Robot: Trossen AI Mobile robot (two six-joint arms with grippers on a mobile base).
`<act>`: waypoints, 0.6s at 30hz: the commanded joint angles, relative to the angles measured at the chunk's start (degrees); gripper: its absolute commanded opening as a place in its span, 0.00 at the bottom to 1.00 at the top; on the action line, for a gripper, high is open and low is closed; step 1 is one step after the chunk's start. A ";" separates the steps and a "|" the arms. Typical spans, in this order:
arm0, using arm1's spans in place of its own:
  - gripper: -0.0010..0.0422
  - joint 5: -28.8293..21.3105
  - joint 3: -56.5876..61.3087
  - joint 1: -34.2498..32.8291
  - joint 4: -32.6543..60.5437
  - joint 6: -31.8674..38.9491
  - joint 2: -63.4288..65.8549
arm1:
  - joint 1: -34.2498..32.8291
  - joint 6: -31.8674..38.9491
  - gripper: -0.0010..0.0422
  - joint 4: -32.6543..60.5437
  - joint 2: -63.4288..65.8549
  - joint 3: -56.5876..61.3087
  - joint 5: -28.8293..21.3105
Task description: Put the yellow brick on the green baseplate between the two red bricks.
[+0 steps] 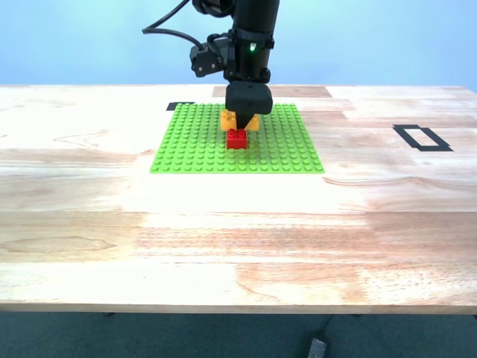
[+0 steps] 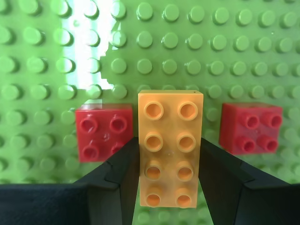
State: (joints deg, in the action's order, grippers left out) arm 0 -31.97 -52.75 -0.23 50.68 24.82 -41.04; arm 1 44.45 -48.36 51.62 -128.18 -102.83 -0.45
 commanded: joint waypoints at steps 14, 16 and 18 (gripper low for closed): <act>0.02 0.00 -0.02 0.00 0.00 0.04 -0.02 | -0.66 0.07 0.18 -5.35 0.96 3.56 2.12; 0.02 0.02 -0.02 0.00 -0.04 0.02 -0.02 | -0.66 0.09 0.24 -5.38 1.07 3.56 2.05; 0.02 0.00 -0.02 0.00 -0.04 0.04 -0.02 | -0.63 0.09 0.30 -5.40 1.14 3.56 2.08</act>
State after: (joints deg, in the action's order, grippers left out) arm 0 -31.97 -52.75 -0.23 50.65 24.84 -41.04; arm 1 43.79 -48.27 46.24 -127.13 -99.26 1.67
